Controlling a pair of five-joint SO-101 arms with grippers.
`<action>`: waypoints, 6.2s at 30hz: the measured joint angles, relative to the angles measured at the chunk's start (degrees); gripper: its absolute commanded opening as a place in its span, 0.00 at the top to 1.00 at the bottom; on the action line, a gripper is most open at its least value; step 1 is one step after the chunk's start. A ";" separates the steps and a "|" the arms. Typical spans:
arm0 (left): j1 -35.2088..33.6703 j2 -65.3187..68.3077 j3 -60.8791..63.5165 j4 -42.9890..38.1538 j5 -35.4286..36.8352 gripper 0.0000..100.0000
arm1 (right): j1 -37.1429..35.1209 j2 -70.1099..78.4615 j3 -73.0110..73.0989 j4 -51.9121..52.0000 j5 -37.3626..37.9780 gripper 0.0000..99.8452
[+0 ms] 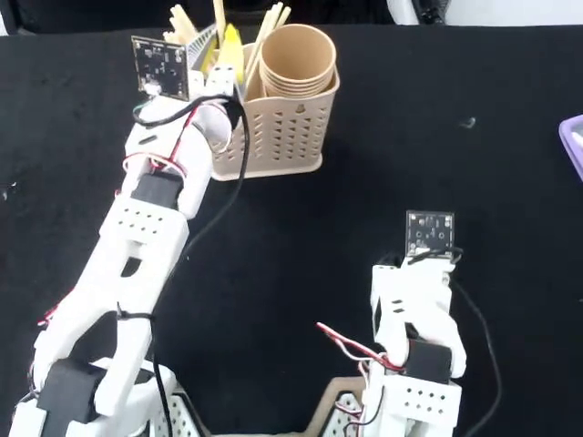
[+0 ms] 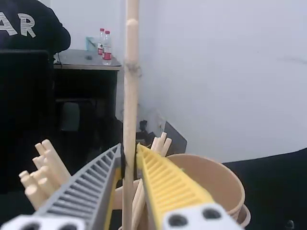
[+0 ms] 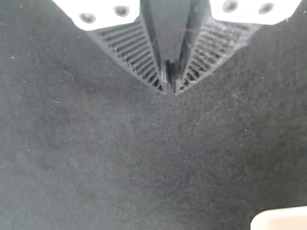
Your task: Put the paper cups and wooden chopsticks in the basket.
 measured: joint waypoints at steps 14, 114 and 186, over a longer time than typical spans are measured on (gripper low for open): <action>-0.26 0.44 1.41 0.18 0.00 0.84 | 0.00 0.00 0.00 0.00 0.00 0.98; -8.18 -82.46 65.76 70.07 -0.53 0.97 | -5.98 0.00 3.25 -3.43 0.35 0.98; -8.26 -82.46 65.76 79.65 -0.35 0.97 | -6.33 0.00 3.25 10.99 0.35 0.99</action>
